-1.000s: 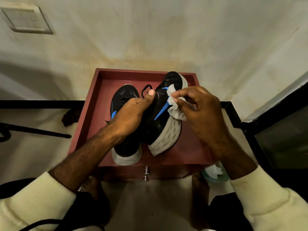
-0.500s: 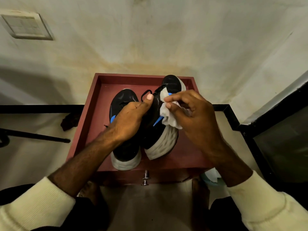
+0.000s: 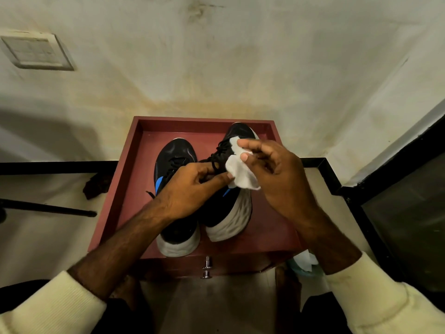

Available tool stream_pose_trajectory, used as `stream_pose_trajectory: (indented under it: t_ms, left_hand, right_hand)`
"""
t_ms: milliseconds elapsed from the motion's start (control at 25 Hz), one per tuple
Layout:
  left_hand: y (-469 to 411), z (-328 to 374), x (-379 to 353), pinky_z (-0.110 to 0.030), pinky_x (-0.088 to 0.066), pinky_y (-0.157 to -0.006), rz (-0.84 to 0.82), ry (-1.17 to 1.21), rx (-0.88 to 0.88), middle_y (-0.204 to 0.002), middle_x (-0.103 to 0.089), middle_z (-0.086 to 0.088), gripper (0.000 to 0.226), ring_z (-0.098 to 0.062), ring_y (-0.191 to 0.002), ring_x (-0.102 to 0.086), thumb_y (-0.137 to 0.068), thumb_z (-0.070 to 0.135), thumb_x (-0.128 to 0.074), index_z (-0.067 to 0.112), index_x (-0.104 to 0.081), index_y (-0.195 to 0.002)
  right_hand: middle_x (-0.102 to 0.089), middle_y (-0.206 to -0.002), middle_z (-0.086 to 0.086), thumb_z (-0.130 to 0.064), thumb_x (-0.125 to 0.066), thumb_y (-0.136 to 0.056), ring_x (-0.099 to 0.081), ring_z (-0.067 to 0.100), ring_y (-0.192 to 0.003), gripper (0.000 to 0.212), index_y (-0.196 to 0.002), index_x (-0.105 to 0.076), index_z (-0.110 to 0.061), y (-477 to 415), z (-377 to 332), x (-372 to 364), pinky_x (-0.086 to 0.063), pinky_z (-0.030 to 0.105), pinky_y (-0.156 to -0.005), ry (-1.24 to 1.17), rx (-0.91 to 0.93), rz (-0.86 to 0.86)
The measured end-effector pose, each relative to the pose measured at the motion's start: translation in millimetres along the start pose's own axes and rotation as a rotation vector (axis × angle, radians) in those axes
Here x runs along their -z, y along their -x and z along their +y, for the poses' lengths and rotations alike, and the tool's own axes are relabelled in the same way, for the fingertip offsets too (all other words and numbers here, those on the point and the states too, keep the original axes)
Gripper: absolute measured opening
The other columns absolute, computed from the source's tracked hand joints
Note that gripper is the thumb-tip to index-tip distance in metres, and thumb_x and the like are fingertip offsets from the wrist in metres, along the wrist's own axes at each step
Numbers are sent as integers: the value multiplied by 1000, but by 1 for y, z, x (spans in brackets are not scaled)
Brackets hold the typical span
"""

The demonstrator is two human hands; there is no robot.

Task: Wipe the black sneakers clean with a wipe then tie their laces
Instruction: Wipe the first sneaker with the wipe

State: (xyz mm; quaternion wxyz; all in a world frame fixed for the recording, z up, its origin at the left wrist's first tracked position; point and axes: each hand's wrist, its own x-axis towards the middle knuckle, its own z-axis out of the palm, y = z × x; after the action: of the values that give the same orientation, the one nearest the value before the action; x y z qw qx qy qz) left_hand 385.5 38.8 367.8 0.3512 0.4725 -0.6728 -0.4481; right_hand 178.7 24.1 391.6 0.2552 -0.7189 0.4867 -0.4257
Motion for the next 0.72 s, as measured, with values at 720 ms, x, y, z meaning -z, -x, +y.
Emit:
stream_pose_trajectory:
  t_ms: [720]
  left_hand:
    - [-2, -2, -1, -55, -58, -71, 53, 14, 3, -88, -70, -26, 38, -41, -72, -66, -89, 46, -57, 15, -73, -104]
  right_hand:
    - [-75, -112, -5, -13, -72, -97, -73, 10, -104, 19, -115, -80, -17, -12, 16, 26, -60, 32, -93, -15, 55, -184]
